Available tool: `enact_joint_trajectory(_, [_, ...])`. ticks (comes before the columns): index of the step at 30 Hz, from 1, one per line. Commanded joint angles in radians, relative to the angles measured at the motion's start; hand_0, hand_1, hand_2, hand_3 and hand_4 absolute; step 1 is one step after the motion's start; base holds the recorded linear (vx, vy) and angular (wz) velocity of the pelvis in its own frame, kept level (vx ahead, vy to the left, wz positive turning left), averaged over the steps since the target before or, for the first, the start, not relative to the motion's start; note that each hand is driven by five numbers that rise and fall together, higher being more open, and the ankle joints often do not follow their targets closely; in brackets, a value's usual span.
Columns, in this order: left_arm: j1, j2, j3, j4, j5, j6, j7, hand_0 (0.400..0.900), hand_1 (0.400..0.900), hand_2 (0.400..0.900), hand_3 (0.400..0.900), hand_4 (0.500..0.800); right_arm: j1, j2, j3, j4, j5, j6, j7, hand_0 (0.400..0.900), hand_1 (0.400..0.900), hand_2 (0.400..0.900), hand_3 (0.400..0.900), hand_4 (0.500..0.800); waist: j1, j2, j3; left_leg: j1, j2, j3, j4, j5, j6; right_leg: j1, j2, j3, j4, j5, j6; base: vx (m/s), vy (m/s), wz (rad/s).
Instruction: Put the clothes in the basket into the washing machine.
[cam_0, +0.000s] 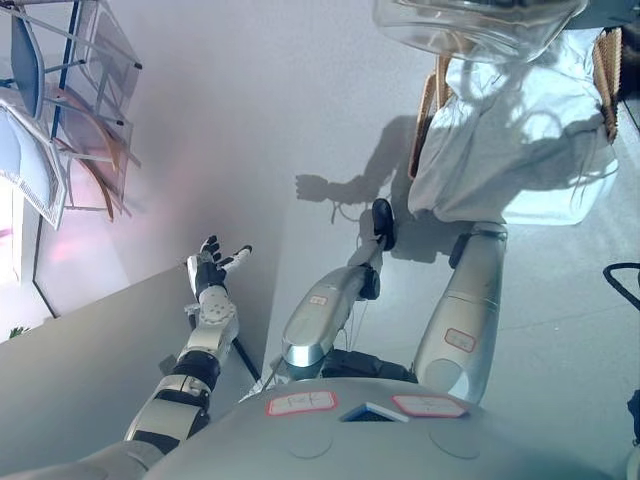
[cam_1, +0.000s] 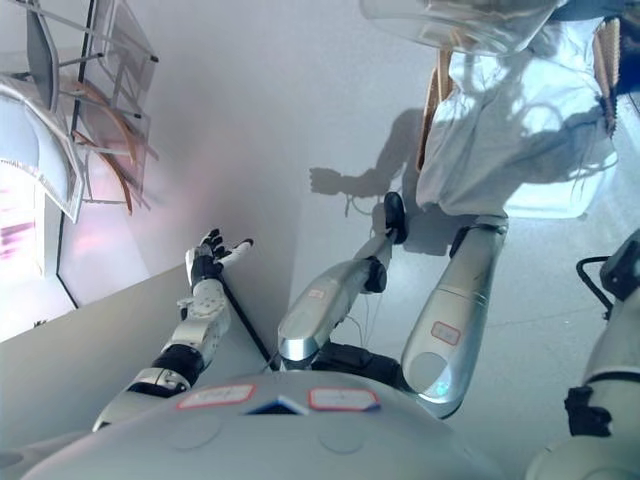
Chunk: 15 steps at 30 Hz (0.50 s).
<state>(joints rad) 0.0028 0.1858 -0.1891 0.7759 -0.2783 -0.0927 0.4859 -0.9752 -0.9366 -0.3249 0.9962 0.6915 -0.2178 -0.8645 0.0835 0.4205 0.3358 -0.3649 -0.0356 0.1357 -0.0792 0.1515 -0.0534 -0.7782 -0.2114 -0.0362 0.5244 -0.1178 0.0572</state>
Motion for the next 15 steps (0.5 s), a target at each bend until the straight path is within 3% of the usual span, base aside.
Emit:
enact_joint_trajectory(1, [0.039, 0.033, 0.015, 0.084, -0.047, -0.012, 0.057, 0.9, 0.9, 0.9, 0.9, 0.8, 0.003, -0.148, 0.13, -0.047, -0.012, -0.062, 0.027, 0.9, 0.9, 0.9, 0.9, 0.8, -0.026, 0.023, -0.052, -0.022, 0.045, -0.034, 0.014, 0.042, -0.089, 0.137, 0.045, -0.055, -0.154, 0.036, 0.03, 0.0, 0.0, 0.0])
enact_joint_trajectory(10, [0.041, 0.028, 0.013, 0.113, -0.058, -0.003, 0.034, 0.9, 0.9, 0.9, 0.9, 0.8, 0.075, -0.057, 0.124, 0.014, 0.043, -0.026, 0.122, 0.9, 0.9, 0.9, 0.9, 0.8, -0.034, 0.003, -0.033, -0.028, 0.048, -0.03, 0.03, 0.033, -0.08, 0.147, 0.057, -0.059, -0.176, 0.055, 0.022, -0.03, 0.007, 0.0])
enact_joint_trajectory(15, [0.032, 0.023, 0.009, 0.122, -0.061, 0.003, 0.019, 0.9, 0.9, 0.9, 0.9, 0.8, 0.106, 0.011, 0.15, 0.119, 0.04, 0.039, 0.177, 0.9, 0.9, 0.9, 0.9, 0.8, -0.031, -0.016, -0.022, -0.035, 0.043, -0.031, 0.055, 0.021, -0.073, 0.163, 0.055, -0.063, -0.206, 0.081, 0.02, -0.05, 0.01, 0.03])
